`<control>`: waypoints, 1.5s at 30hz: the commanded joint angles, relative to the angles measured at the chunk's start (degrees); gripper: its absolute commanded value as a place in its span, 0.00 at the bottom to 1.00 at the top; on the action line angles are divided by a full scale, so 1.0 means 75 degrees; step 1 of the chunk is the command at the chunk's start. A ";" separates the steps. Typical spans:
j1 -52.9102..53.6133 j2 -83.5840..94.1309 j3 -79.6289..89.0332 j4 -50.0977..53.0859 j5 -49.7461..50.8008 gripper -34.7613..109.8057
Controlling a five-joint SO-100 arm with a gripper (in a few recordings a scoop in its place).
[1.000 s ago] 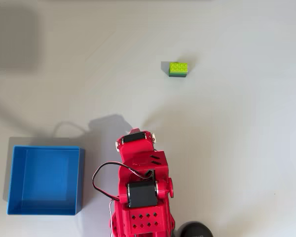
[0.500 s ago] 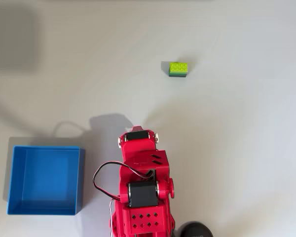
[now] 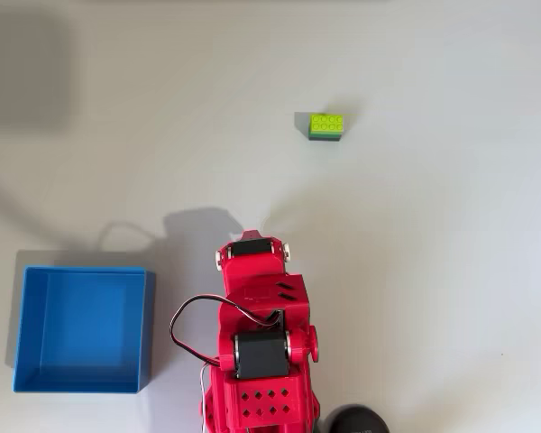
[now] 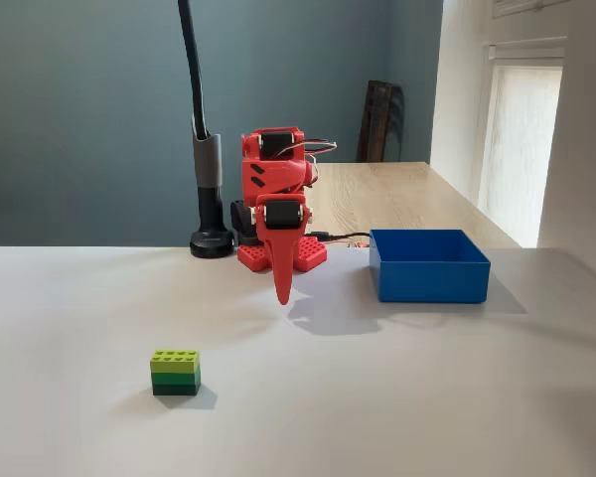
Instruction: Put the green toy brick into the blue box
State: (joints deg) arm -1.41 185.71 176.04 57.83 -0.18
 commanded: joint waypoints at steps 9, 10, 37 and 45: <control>-0.0082 0.0164 0.0070 -0.0023 -0.0082 0.24; -0.0082 0.0141 0.0059 -0.0023 -0.0070 0.24; 0.1535 -0.4887 -0.5168 -0.0539 -0.0633 0.34; 0.2227 -0.7090 -0.6645 -0.0504 -0.1652 0.43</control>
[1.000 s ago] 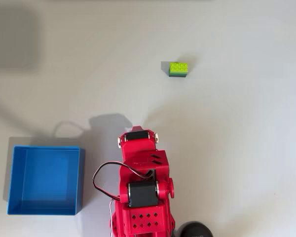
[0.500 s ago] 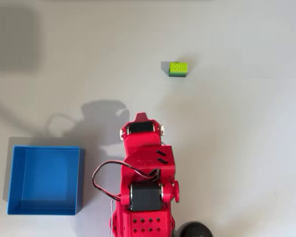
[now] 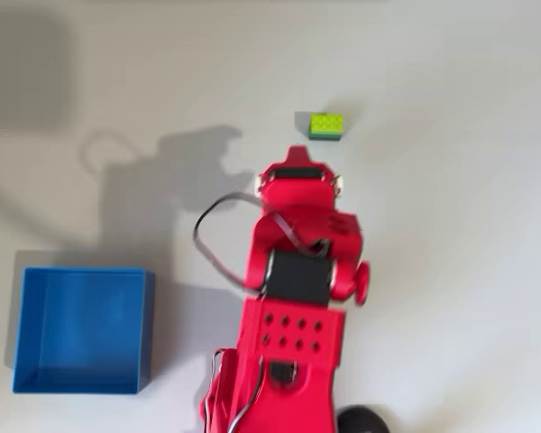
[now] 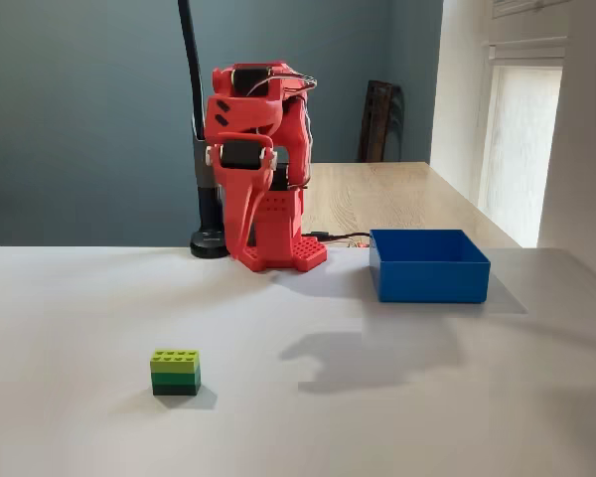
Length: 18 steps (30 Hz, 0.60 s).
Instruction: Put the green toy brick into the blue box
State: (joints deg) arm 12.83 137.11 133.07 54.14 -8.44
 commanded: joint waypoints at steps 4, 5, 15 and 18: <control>0.0621 -0.1441 -0.1312 -0.0012 -0.0996 0.45; 0.0680 -0.1641 -0.1430 -0.0012 -0.1020 0.45; 0.0762 -0.3750 -0.3059 0.0363 -0.0469 0.45; 0.0680 -0.4359 -0.3973 0.1066 -0.0188 0.45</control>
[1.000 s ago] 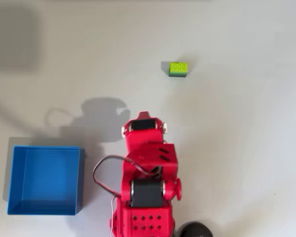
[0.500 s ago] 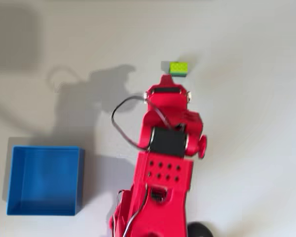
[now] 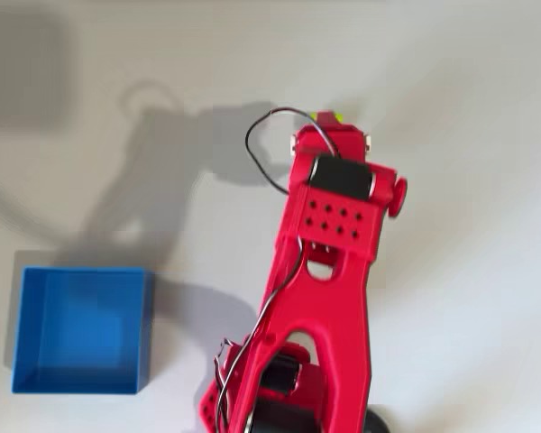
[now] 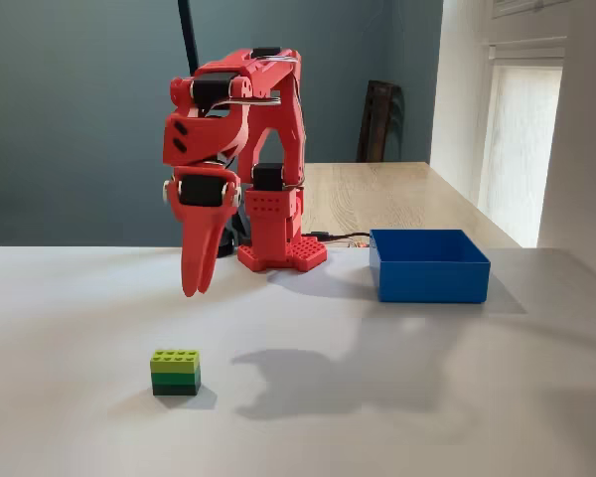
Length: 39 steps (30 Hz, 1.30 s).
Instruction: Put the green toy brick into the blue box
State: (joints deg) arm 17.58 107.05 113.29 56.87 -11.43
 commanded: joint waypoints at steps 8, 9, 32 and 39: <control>-0.0035 -0.1922 -0.3387 0.1477 0.0527 0.45; -0.0035 -0.2109 -0.3562 0.1488 0.0527 0.45; -0.0035 -0.5273 -0.5777 0.1500 -0.0281 0.42; -0.0035 -0.5836 -0.6199 0.1488 -0.0270 0.39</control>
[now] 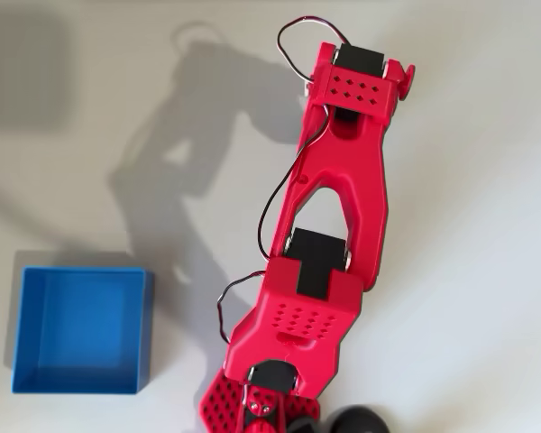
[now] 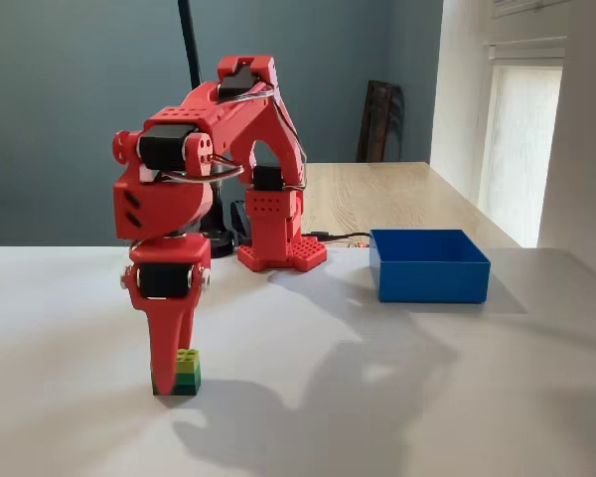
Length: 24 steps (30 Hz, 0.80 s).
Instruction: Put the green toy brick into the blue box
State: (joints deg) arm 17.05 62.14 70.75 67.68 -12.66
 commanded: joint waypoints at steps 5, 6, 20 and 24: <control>0.0012 -0.0023 -0.0738 0.0035 -0.0012 0.29; 0.0012 -0.0023 -0.0750 0.0035 0.0023 0.28; -0.0152 0.0082 -0.0691 0.0059 0.0316 0.24; -0.0340 0.0117 -0.0375 0.0105 0.0176 0.24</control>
State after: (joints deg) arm 15.21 59.50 67.76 67.32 -10.11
